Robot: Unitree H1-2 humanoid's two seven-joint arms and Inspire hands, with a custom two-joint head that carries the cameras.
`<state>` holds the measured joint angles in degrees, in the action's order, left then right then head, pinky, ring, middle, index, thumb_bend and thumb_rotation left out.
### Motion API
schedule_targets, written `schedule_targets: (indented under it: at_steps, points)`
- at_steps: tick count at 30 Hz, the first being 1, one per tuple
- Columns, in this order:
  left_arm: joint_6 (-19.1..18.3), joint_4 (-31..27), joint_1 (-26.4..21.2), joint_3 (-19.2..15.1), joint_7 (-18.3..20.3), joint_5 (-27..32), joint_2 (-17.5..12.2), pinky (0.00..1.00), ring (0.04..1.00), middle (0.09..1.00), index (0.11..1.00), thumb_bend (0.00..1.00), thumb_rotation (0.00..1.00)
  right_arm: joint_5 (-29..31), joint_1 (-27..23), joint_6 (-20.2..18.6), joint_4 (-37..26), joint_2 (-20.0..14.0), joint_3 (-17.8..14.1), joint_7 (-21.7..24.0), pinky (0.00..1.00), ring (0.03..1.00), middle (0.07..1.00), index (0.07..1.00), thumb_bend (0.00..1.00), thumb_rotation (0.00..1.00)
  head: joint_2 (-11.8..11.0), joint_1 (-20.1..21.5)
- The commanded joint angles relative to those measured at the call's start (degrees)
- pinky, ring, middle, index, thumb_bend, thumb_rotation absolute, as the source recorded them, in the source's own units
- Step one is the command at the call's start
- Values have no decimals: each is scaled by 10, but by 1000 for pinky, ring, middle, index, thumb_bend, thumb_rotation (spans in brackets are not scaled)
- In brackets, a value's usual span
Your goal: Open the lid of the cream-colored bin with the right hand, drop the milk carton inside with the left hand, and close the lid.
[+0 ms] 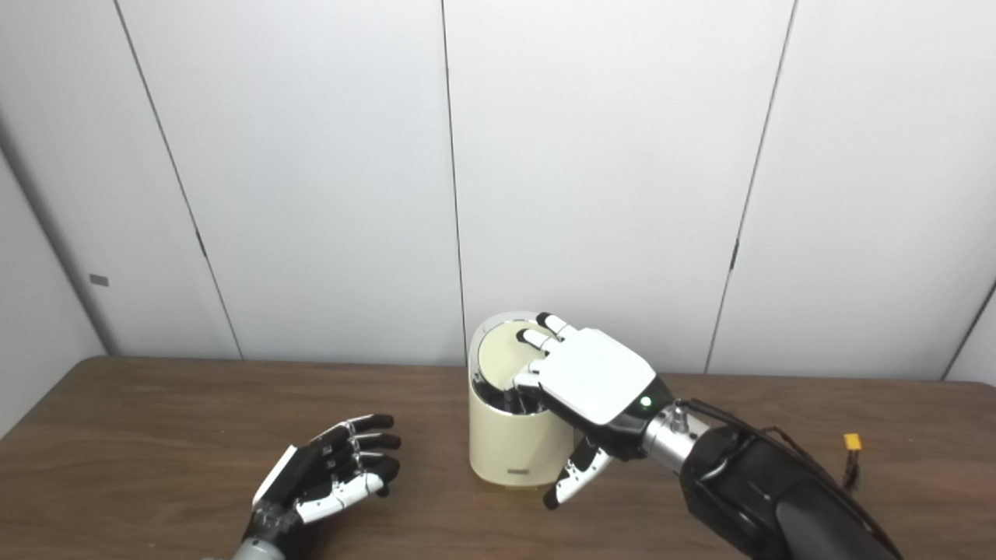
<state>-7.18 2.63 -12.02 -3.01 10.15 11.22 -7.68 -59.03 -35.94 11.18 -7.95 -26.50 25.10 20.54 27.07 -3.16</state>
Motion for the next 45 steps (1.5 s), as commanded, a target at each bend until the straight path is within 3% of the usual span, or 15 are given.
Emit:
schedule_targets:
  at_steps: [1,6,9,14,18,19,22,26,29,34,40,45]
  points:
    - [9,-16,-19,-3,3,7,-2,466,609,677,763,678,108,31,13,4,4,-10,-10,20,1000,947,737,745,885,514,0,-1]
    - [9,-14,-21,-3,5,9,-1,468,614,676,766,675,115,95,12,14,-2,3,-56,-27,966,952,757,766,801,498,0,1]
    - [11,-12,-21,-3,7,9,-1,477,618,677,767,666,109,119,13,18,3,12,-79,-54,995,971,765,774,779,473,-1,1]
    - [18,-10,-22,0,6,1,-2,466,606,676,758,683,128,149,24,4,10,32,-114,-78,967,1000,871,897,788,478,-1,1]
    - [43,-5,-22,7,2,-20,-7,466,602,667,751,684,148,169,39,-18,25,50,-139,-89,990,1000,970,966,827,465,-2,2]
    - [50,-4,-21,9,3,-25,-8,478,604,666,750,686,155,187,45,-29,28,56,-148,-84,953,1000,980,968,834,451,-2,1]
    - [62,-6,-19,11,6,-30,-11,504,618,677,744,692,168,249,69,-74,33,72,-179,-69,852,1000,986,978,841,423,-1,-1]
    - [71,-7,-21,11,7,-30,-14,492,619,680,742,703,183,306,94,-98,58,90,-213,-87,836,982,964,954,864,432,1,0]
    - [75,-7,-24,9,7,-27,-16,497,617,679,753,697,178,374,113,-79,103,108,-247,-113,842,923,938,927,875,417,0,1]
    - [83,-1,-32,4,11,-14,-16,505,628,695,759,692,162,474,133,-42,156,115,-278,-112,857,922,936,942,885,430,-2,2]
    - [108,7,-43,2,10,-22,-13,507,633,694,760,726,194,545,146,2,202,116,-282,-107,850,913,921,938,884,392,-3,4]
    - [157,22,-54,4,11,-36,-15,533,675,754,806,711,183,551,153,20,220,108,-275,-106,848,909,913,946,902,394,-2,9]
